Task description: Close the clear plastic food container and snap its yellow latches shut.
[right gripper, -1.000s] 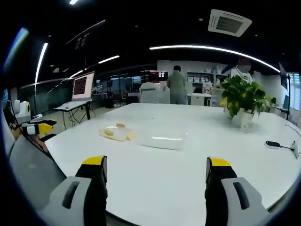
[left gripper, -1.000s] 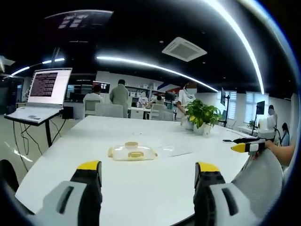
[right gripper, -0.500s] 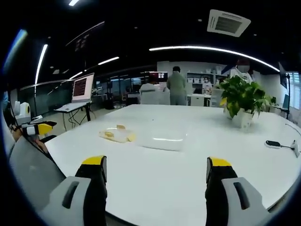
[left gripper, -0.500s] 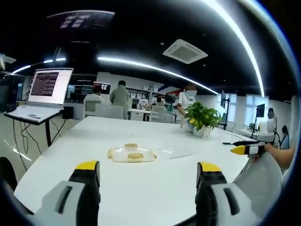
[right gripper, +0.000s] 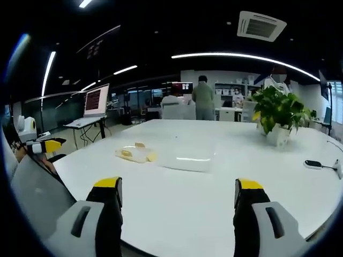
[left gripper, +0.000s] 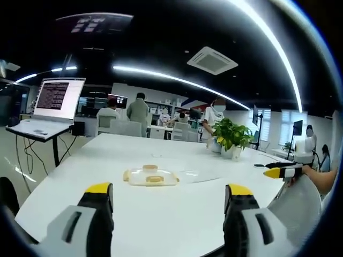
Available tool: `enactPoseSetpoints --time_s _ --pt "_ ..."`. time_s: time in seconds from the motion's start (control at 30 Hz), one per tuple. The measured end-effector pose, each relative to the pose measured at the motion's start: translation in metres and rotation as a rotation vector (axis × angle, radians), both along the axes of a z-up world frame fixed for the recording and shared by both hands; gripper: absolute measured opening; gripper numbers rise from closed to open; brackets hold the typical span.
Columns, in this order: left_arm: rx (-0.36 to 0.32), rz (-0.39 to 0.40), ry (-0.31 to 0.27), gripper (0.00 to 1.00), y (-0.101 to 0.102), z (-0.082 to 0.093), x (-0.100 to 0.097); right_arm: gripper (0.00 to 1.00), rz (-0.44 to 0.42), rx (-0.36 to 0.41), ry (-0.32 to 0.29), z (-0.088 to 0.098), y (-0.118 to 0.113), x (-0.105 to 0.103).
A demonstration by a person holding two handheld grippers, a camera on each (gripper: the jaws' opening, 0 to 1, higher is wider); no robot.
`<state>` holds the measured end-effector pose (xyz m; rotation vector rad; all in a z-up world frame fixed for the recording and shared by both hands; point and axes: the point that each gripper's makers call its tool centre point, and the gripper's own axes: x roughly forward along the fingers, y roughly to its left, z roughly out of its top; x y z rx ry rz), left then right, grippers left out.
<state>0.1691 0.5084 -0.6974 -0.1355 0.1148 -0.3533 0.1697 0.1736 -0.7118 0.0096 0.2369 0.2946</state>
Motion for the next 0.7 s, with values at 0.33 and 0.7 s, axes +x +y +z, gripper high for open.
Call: enactPoseSetpoints --time_s 0.33,0.7 --pt "-0.001 0.005 -0.001 0.81 -0.0005 0.0010 -0.0002 0.82 0.022 -0.015 0.021 -0.0047 0.0025 -0.0001" --pt "0.011 -0.006 0.016 0.79 -0.0030 -0.0011 0.0006 0.80 0.020 -0.012 0.030 -0.0064 0.0013 0.0011"
